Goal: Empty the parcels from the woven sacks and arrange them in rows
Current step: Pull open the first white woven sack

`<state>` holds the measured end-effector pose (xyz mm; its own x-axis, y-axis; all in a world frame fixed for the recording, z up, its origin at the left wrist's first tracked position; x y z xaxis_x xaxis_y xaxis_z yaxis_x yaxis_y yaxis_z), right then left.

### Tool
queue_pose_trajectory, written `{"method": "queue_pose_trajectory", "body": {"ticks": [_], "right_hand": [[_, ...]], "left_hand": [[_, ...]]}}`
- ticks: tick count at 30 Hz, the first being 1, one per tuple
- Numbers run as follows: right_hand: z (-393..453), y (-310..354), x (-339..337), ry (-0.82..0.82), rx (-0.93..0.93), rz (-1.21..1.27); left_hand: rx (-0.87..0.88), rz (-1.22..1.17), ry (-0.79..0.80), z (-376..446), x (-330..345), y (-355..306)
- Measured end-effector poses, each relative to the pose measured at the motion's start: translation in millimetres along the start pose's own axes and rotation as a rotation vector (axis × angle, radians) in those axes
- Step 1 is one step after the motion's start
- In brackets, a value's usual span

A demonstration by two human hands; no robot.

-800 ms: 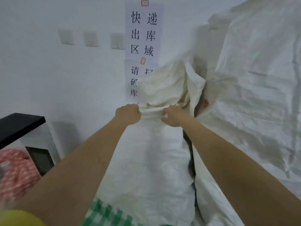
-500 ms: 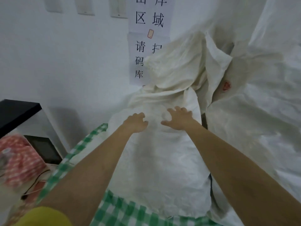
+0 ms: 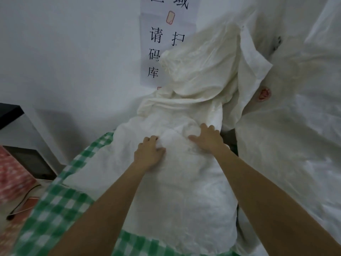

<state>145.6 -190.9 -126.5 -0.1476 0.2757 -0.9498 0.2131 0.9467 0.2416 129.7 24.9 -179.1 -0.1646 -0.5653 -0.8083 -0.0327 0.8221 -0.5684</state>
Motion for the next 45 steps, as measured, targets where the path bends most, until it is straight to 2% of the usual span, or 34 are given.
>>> {"method": "queue_pose_trajectory", "body": {"ticks": [4,10,14,16,19,21,23,27,35,37,40,43,45], "right_hand": [[7.0,1.4,2.4,-0.040,-0.021,0.018],[-1.7,18.6,-4.5,-0.265,-0.198,-0.123],[-0.7,26.1,-9.5,-0.259,-0.248,-0.113],[-0.9,30.1,-19.1,-0.236,-0.253,-0.105],[-5.6,41.8,-53.1,-0.259,-0.296,0.049],[-15.9,55.9,-83.0,-0.323,-0.354,0.239],[-32.0,71.3,-106.2,-0.350,-0.399,0.406],[-60.8,100.4,-145.8,-0.368,-0.494,0.628],[-136.2,126.4,-219.1,-0.498,-0.679,0.980],[-149.6,130.1,-224.2,-0.519,-0.707,1.010],[-150.8,129.8,-207.8,-0.462,-0.664,1.065],[-137.2,117.6,-160.8,-0.399,-0.505,1.079],[-126.5,107.0,-118.8,-0.385,-0.364,0.904]], "left_hand": [[0.016,0.062,-0.095,1.5,-4.5,1.2],[-0.001,0.185,-0.070,-8.7,16.7,11.3],[-0.011,0.143,-0.089,-14.0,13.7,6.7],[-0.012,0.069,-0.180,-20.6,-1.8,3.7],[0.011,0.012,-0.489,-41.3,-47.9,-6.7],[-0.008,-0.112,-0.602,-55.9,-76.0,-10.4],[-0.068,-0.270,-0.639,-67.9,-98.9,-8.5],[-0.085,-0.420,-0.730,-82.6,-154.4,-13.3],[0.060,-0.441,-0.944,-119.9,-271.1,-59.4],[0.114,-0.432,-0.950,-124.6,-292.2,-67.6],[0.171,-0.376,-0.892,-123.5,-304.4,-66.7],[0.184,-0.349,-0.745,-108.8,-280.8,-44.8],[0.149,-0.322,-0.639,-99.8,-248.4,-19.5]]}}
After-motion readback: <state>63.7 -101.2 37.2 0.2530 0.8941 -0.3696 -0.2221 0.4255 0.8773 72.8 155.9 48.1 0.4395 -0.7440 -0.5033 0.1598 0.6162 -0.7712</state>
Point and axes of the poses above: each hand's wrist, its own z-axis towards the middle knuckle, its own x-axis out of the palm, y = z × x, the point moved 8 cm from there along z, towards the middle knuckle, and after that the axes turned 3 degrees about y, right-handed, at the moved point
